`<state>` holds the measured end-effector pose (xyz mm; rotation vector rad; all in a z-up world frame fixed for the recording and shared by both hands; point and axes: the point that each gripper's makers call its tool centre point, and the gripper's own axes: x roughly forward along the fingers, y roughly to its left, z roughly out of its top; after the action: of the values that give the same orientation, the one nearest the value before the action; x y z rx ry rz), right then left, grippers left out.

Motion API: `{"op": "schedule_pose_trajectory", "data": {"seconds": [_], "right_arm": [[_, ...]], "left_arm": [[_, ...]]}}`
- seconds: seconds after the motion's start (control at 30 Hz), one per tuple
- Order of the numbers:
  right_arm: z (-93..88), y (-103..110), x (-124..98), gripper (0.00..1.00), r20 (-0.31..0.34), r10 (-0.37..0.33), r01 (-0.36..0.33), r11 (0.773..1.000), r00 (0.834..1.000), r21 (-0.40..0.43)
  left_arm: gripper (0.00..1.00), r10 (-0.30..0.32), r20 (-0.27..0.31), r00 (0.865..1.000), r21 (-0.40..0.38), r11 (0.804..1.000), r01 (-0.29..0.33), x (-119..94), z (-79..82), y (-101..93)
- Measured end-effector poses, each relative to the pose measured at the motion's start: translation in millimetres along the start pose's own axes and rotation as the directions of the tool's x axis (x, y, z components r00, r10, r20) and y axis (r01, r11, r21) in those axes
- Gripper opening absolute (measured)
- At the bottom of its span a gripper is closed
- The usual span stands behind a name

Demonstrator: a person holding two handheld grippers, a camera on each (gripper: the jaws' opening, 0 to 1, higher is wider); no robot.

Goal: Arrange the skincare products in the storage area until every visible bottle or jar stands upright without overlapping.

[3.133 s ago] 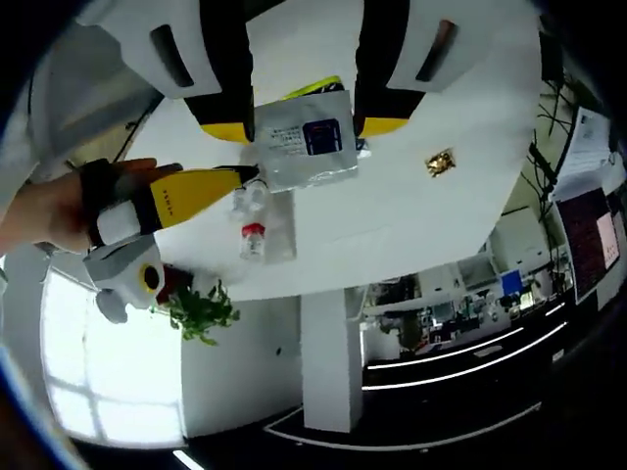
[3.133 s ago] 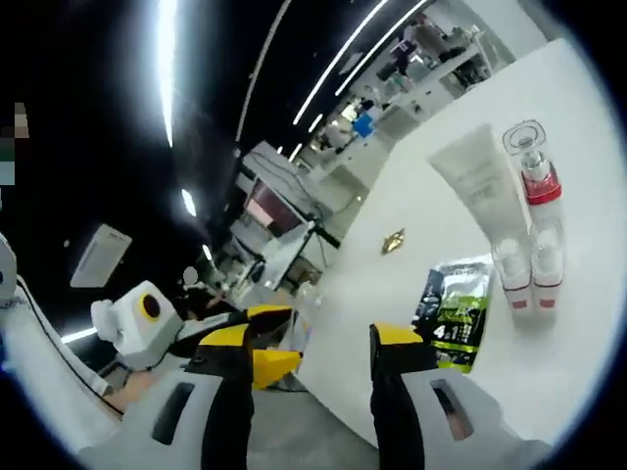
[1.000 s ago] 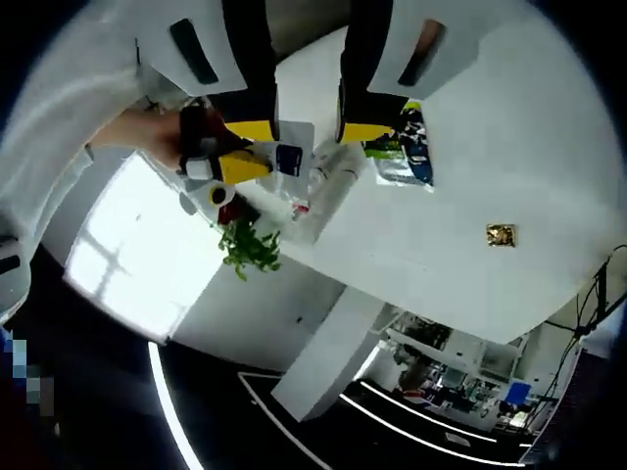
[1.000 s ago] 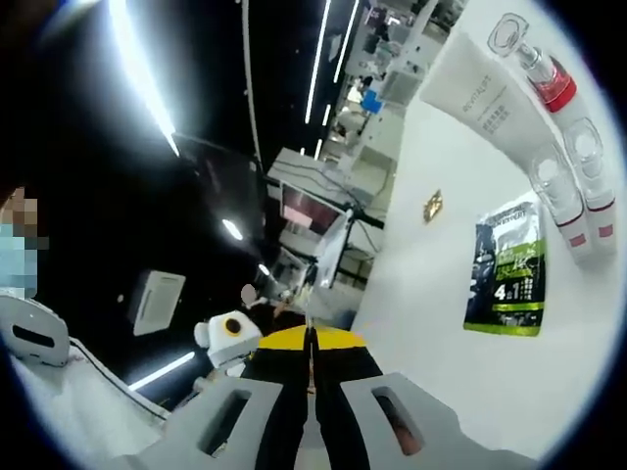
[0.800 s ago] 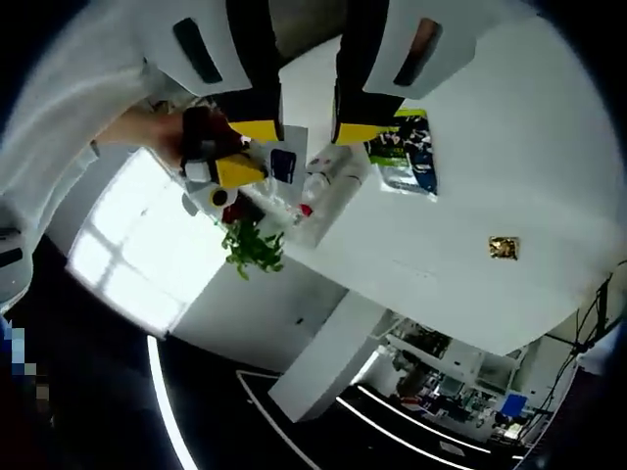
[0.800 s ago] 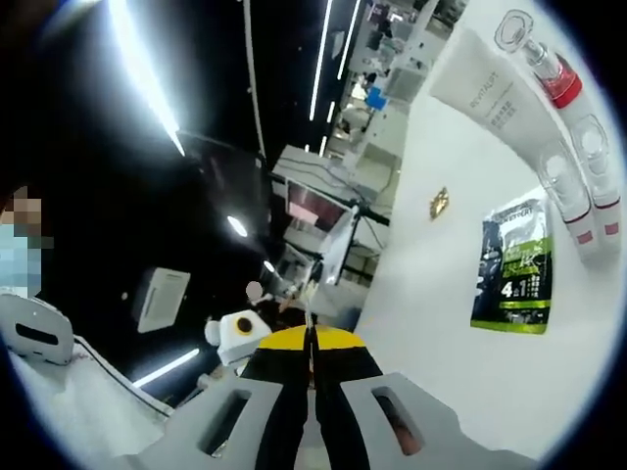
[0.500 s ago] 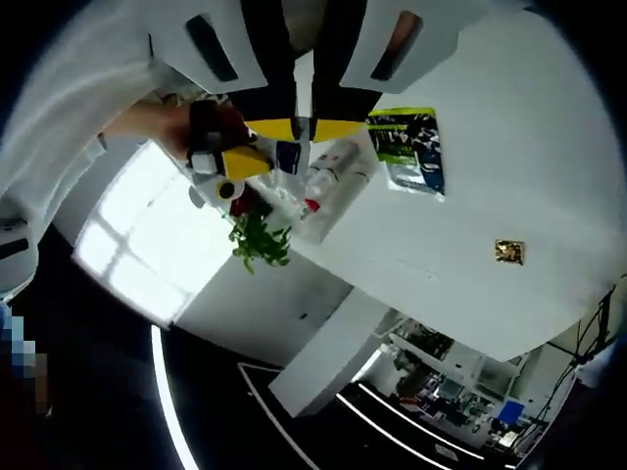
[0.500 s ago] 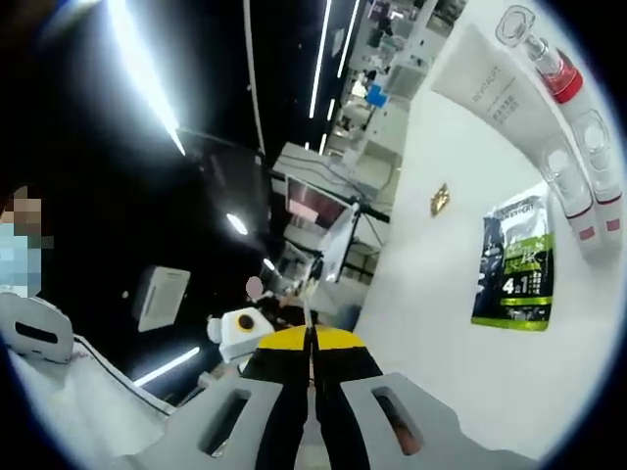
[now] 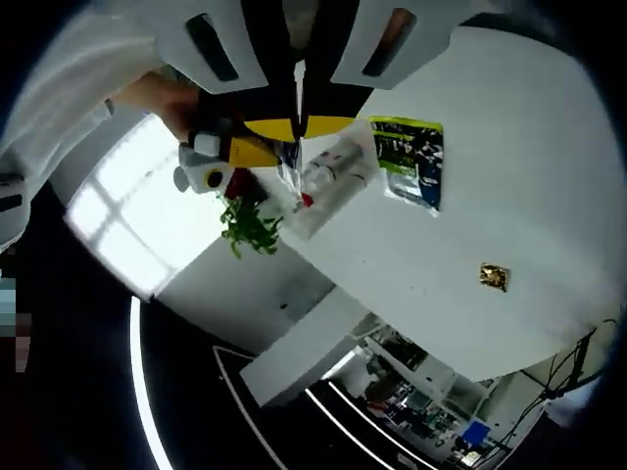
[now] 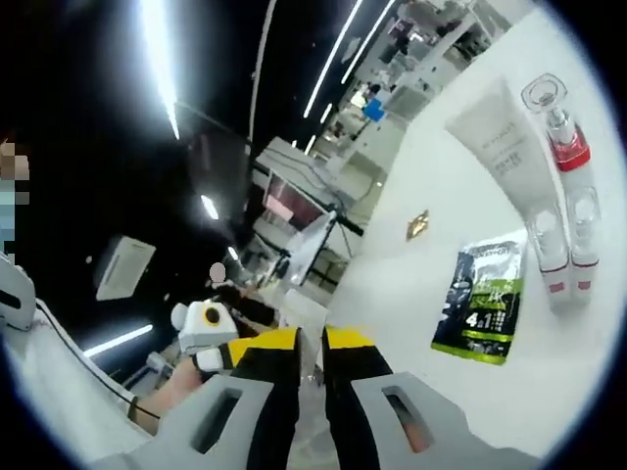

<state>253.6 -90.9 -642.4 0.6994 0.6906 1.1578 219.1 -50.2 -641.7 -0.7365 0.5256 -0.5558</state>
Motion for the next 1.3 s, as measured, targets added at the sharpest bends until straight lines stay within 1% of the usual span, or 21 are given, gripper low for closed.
{"op": "schedule_pose_trajectory", "data": {"seconds": [0.07, 0.2, 0.3, 0.33, 0.4, 0.43, 0.47, 0.5, 0.6, 0.63, 0.67, 0.73, 0.8, 0.83, 0.9, 0.97, 1.0, 1.07, 1.13, 1.2, 1.3], "right_arm": [[2.0, 1, -1, 0.09, 0.005, -0.004, 0.004, 1.000, 1.000, -0.010], [6.5, 3, -2, 0.07, 0.018, -0.011, 0.012, 0.998, 1.000, -0.067], [6.6, 6, -2, 0.05, 0.005, -0.012, 0.013, 0.993, 1.000, -0.115], [5.7, 4, -3, 0.04, -0.009, -0.029, 0.027, 0.987, 1.000, -0.161], [6.5, 6, -3, 0.02, -0.007, -0.051, 0.049, 0.975, 0.999, -0.217], [9.0, 8, -3, 0.01, 0.013, -0.052, 0.054, 0.968, 0.999, -0.244], [11.0, 12, -2, 0.01, 0.038, -0.053, 0.061, 0.959, 0.998, -0.278], [10.7, 13, -1, 0.01, 0.041, -0.062, 0.071, 0.951, 0.997, -0.300], [4.0, 3, 0, 0.01, -0.008, -0.153, 0.140, 0.925, 0.988, -0.353], [1.3, 0, 2, 0.01, -0.032, -0.184, 0.156, 0.902, 0.982, -0.402], [1.5, -2, 6, 0.01, -0.040, -0.200, 0.162, 0.883, 0.979, -0.441], [0.2, -3, 11, 0.01, -0.053, -0.221, 0.169, 0.860, 0.974, -0.481], [-0.5, -7, 18, 0.01, -0.062, -0.249, 0.179, 0.827, 0.967, -0.533], [-2.1, -8, 22, 0.01, -0.065, -0.262, 0.180, 0.805, 0.963, -0.566], [-5.0, -8, 29, 0.01, -0.065, -0.260, 0.176, 0.797, 0.964, -0.578], [-10.4, -13, 36, 0.01, -0.088, -0.276, 0.178, 0.799, 0.957, -0.574], [-13.8, -17, 41, 0.01, -0.100, -0.287, 0.180, 0.797, 0.953, -0.576], [-21.4, -21, 48, 0.01, -0.127, -0.317, 0.180, 0.778, 0.940, -0.602], [-28.4, -28, 56, 0.01, -0.144, -0.343, 0.177, 0.747, 0.928, -0.640], [-32.3, -34, 64, 0.01, -0.151, -0.353, 0.171, 0.731, 0.923, -0.660], [-36.4, -46, 75, 0.01, -0.159, -0.367, 0.179, 0.731, 0.916, -0.658]], "left_arm": [[0.01, 0.001, 0.006, 1.000, -0.007, 1.000, -0.001, -1, 0.1, -0.7], [0.01, 0.010, 0.016, 1.000, -0.010, 1.000, -0.010, -3, 0.2, -1.8], [0.01, 0.019, 0.026, 0.999, -0.016, 1.000, -0.019, -7, -0.3, -2.1], [0.01, 0.024, 0.027, 0.999, -0.020, 1.000, -0.023, -8, -0.9, -2.5], [0.01, 0.035, 0.025, 0.999, -0.015, 0.999, -0.034, -9, -2.5, -2.6], [0.01, 0.037, 0.027, 0.999, -0.014, 0.999, -0.037, -9, -2.8, -2.7], [0.01, 0.041, 0.031, 0.999, -0.021, 0.999, -0.041, -9, -2.5, -2.2], [0.01, 0.045, 0.032, 0.998, -0.026, 0.999, -0.044, -9, -2.1, -1.5], [0.01, 0.050, 0.042, 0.998, -0.022, 0.999, -0.049, -10, 0.6, 0.1], [0.01, 0.057, 0.042, 0.997, -0.028, 0.998, -0.056, -11, 1.3, 3.0], [0.01, 0.068, 0.037, 0.997, -0.038, 0.997, -0.066, -11, 1.1, 6.7], [0.01, 0.086, 0.031, 0.996, -0.045, 0.995, -0.085, -12, 0.4, 12.3], [0.01, 0.098, 0.026, 0.995, -0.071, 0.993, -0.096, -13, 0.0, 18.6], [0.01, 0.102, 0.028, 0.994, -0.077, 0.992, -0.099, -15, 0.4, 22.3], [0.01, 0.114, 0.025, 0.993, -0.091, 0.990, -0.111, -17, 0.6, 28.8], [0.01, 0.128, 0.015, 0.992, -0.102, 0.987, -0.126, -20, 0.3, 35.9], [0.01, 0.148, 0.006, 0.989, -0.108, 0.983, -0.146, -22, 0.2, 42.2], [0.00, 0.175, -0.023, 0.984, -0.097, 0.979, -0.177, -25, -1.3, 51.3], [0.00, 0.198, -0.048, 0.979, -0.086, 0.976, -0.201, -26, -3.0, 60.7], [0.00, 0.211, -0.071, 0.975, -0.095, 0.972, -0.217, -26, -5.2, 71.2], [0.00, 0.224, -0.101, 0.969, -0.104, 0.967, -0.234, -24, -8.3, 86.4]]}}
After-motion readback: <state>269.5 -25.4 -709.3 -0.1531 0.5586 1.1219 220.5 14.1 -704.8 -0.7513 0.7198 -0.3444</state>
